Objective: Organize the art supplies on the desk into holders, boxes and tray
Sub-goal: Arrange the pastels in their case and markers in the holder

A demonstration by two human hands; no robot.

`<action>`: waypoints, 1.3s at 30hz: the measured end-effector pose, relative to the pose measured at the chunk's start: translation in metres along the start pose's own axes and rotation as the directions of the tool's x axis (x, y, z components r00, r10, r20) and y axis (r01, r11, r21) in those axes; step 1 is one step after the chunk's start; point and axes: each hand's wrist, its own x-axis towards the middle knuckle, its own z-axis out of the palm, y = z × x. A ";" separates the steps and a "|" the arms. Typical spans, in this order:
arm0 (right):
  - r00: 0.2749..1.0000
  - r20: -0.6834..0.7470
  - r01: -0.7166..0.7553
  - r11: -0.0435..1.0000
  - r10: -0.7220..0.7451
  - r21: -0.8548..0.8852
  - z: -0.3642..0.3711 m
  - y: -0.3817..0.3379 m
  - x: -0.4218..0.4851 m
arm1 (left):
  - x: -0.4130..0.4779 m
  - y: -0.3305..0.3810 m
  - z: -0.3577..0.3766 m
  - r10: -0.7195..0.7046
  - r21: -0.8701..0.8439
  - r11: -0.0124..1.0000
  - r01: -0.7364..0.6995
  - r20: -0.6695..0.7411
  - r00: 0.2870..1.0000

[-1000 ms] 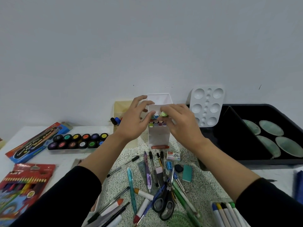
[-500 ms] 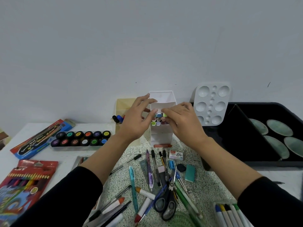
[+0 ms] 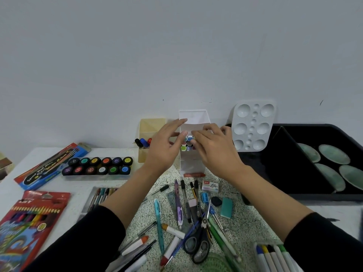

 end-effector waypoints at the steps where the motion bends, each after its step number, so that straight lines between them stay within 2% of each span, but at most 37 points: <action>1: 1.000 -0.008 -0.009 0.999 0.009 0.039 -0.002 -0.002 -0.002 | -0.004 0.003 0.000 0.005 -0.024 1.000 -0.005 -0.006 1.000; 4: 0.993 -0.102 -0.034 0.981 0.054 0.190 -0.012 -0.013 -0.023 | -0.023 0.012 -0.004 -0.030 -0.082 0.996 0.027 -0.036 0.999; 6: 0.989 -0.108 -0.067 0.952 0.103 0.297 -0.019 -0.020 -0.047 | -0.046 0.013 -0.005 -0.092 -0.061 0.994 0.087 -0.088 0.992; 8: 0.987 0.071 -0.163 0.890 0.147 0.425 -0.020 -0.023 -0.069 | -0.074 0.007 -0.008 -0.096 0.020 0.995 0.097 -0.042 0.995; 9: 0.969 0.206 -0.220 0.861 0.138 0.459 -0.018 -0.023 -0.079 | -0.089 0.001 -0.008 -0.074 0.111 0.991 0.068 0.051 0.996; 12: 0.871 0.489 -0.257 0.889 0.043 0.379 -0.004 -0.022 -0.106 | -0.128 -0.027 -0.002 -0.071 0.425 0.900 -0.097 0.361 0.930; 14: 0.816 0.577 -0.249 0.914 0.020 0.321 0.003 -0.026 -0.116 | -0.144 -0.040 0.004 -0.085 0.532 0.826 -0.185 0.443 0.892; 18: 0.812 0.584 -0.194 0.942 -0.003 0.274 0.006 -0.030 -0.121 | -0.150 -0.044 0.009 -0.091 0.597 0.765 -0.240 0.470 0.878; 22: 0.805 0.592 -0.117 0.967 -0.040 0.225 0.008 -0.030 -0.121 | -0.145 -0.040 0.011 -0.119 0.605 0.767 -0.215 0.463 0.878; 26: 0.800 0.598 -0.125 0.966 -0.037 0.227 0.008 -0.028 -0.117 | -0.141 -0.038 0.015 -0.169 0.552 0.824 -0.132 0.460 0.872; 29: 0.784 0.620 -0.146 0.965 -0.021 0.217 0.006 -0.028 -0.116 | -0.143 -0.038 0.016 -0.164 0.560 0.818 -0.132 0.447 0.880; 35: 0.749 0.663 -0.169 0.965 -0.009 0.203 0.007 -0.030 -0.119 | -0.131 -0.025 0.022 -0.164 0.633 0.741 -0.224 0.495 0.853; 39: 0.743 0.670 -0.243 0.939 0.019 0.243 0.006 -0.025 -0.120 | -0.111 -0.016 0.020 -0.130 0.575 0.746 -0.336 0.621 0.773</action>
